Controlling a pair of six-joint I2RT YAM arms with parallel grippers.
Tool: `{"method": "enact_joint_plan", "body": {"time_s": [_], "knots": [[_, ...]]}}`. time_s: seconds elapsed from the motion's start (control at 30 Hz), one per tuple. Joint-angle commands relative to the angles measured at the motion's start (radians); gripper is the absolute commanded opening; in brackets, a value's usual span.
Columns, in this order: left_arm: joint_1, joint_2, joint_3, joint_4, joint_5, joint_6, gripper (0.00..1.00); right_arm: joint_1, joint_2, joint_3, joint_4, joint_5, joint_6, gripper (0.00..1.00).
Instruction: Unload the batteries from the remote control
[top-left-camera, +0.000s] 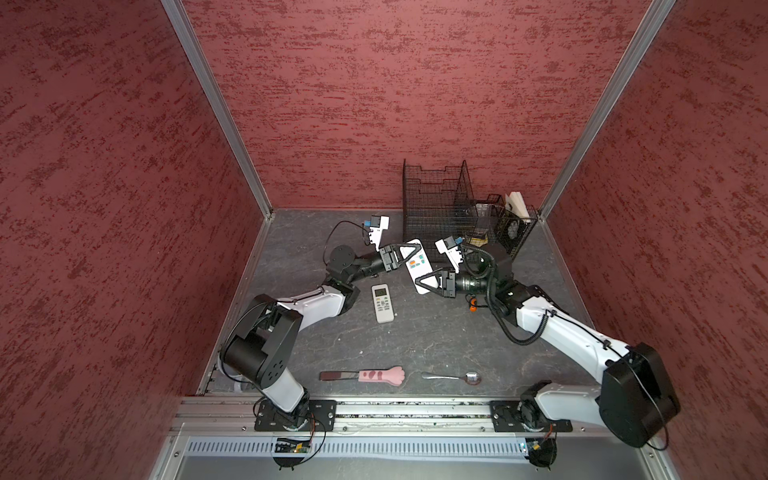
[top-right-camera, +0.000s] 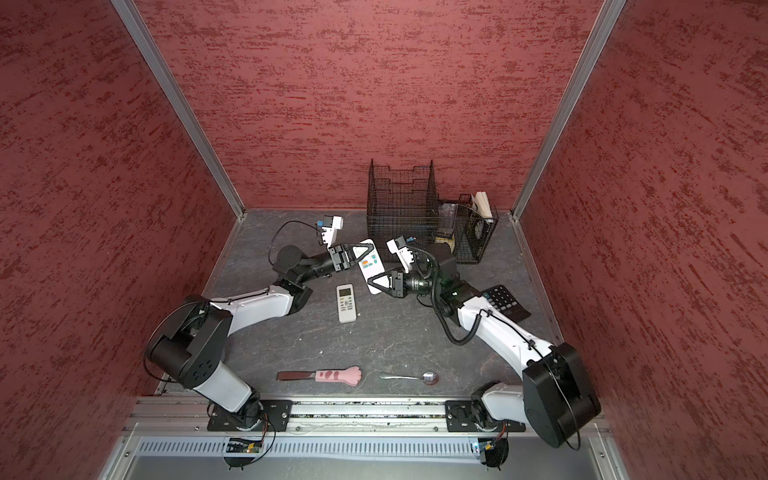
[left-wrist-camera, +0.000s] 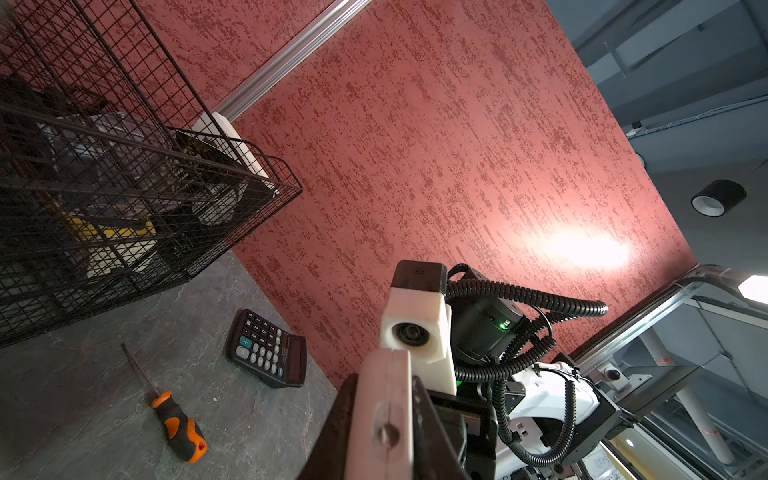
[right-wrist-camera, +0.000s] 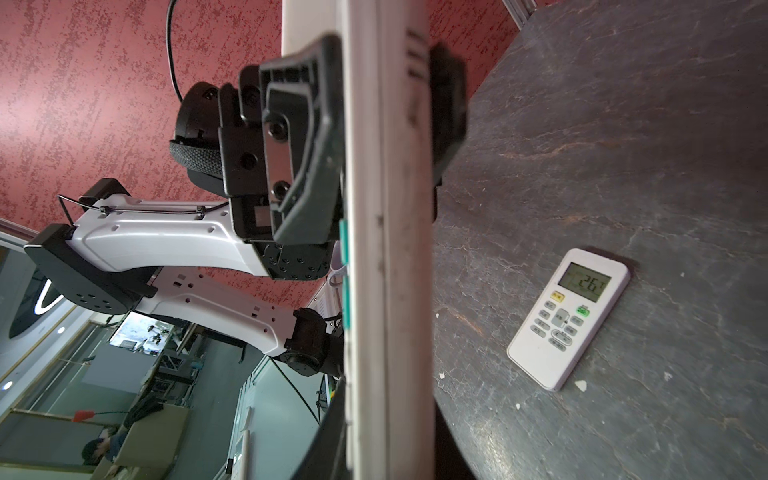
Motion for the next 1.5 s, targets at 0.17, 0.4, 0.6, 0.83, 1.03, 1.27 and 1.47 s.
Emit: {"method": "enact_joint_plan", "body": {"time_s": [0.17,0.4,0.6,0.83,1.03,1.27,1.47], "knots": [[0.049,-0.011,0.004,-0.086,-0.035,0.003,0.38,0.002,-0.011,0.083,-0.149,0.071,-0.122,0.00],[0.131,-0.125,-0.014,-0.332,-0.020,0.035,0.52,0.004,-0.019,0.133,-0.315,0.221,-0.202,0.00],[0.239,-0.216,0.136,-1.098,-0.053,0.115,0.62,0.020,0.003,0.204,-0.576,0.548,-0.362,0.00],[0.262,-0.177,0.415,-1.710,-0.088,0.227,0.68,0.146,0.028,0.219,-0.616,0.825,-0.473,0.00],[0.238,-0.085,0.568,-1.948,-0.038,0.242,0.73,0.297,0.069,0.255,-0.612,1.038,-0.562,0.00],[0.199,-0.058,0.567,-2.013,-0.015,0.137,0.73,0.411,0.126,0.288,-0.600,1.216,-0.634,0.00],[0.182,-0.043,0.556,-1.993,-0.031,0.090,0.70,0.458,0.150,0.293,-0.582,1.272,-0.665,0.00]]}}
